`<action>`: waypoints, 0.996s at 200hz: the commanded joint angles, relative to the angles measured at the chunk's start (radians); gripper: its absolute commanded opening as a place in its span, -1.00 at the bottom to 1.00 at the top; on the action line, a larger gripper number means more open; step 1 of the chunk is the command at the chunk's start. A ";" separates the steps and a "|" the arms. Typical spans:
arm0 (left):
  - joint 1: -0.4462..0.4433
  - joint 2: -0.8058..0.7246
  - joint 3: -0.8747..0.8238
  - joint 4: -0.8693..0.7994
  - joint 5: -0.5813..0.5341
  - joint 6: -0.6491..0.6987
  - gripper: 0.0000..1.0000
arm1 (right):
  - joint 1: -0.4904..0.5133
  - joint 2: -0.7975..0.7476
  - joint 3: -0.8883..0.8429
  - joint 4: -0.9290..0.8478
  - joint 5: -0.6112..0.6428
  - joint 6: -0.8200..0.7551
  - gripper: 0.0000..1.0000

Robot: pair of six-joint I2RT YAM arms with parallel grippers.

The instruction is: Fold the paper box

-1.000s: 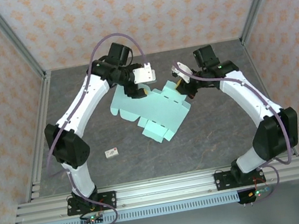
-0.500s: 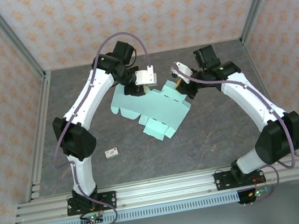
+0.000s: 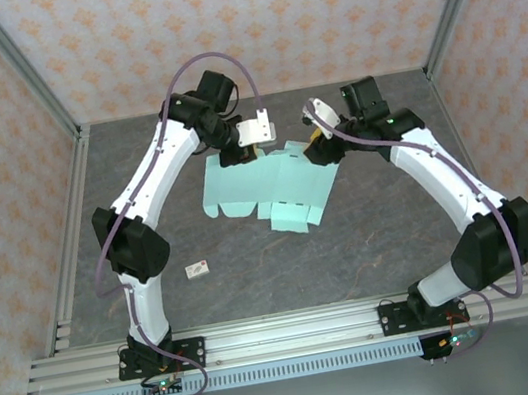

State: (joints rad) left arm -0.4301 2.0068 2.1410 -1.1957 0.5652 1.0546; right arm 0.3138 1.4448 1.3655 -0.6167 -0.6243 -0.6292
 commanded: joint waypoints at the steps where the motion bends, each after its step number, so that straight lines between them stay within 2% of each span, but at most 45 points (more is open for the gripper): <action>1: 0.049 -0.053 0.019 0.013 0.102 -0.183 -1.00 | 0.005 -0.081 0.019 0.116 0.035 0.212 0.16; 36: 0.086 -0.180 -0.121 0.105 0.166 -0.373 -1.00 | -0.017 -0.205 -0.037 0.221 0.095 0.403 0.46; 60: 0.127 -0.276 -0.258 0.198 0.264 -0.513 -1.00 | -0.099 -0.256 -0.098 0.268 0.037 0.507 0.50; 79: 0.149 -0.338 -0.351 0.257 0.306 -0.602 -1.00 | -0.151 -0.313 -0.221 0.366 -0.017 0.571 0.51; 104: 0.157 -0.402 -0.467 0.302 0.366 -0.633 -1.00 | -0.171 -0.310 -0.412 0.597 -0.106 0.630 0.51; 125: 0.157 -0.423 -0.513 0.336 0.378 -0.668 -1.00 | -0.189 -0.246 -0.479 0.754 -0.233 0.675 0.50; 144: 0.157 -0.426 -0.531 0.346 0.380 -0.678 -1.00 | -0.189 -0.188 -0.492 0.792 -0.314 0.671 0.46; 199: 0.157 -0.426 -0.553 0.374 0.384 -0.686 -1.00 | -0.191 -0.098 -0.548 0.865 -0.342 0.625 0.41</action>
State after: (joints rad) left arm -0.2749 1.6001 1.5955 -0.8589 0.9142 0.3889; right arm 0.1276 1.3178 0.8314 0.1356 -0.9051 0.0177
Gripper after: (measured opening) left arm 0.062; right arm 0.711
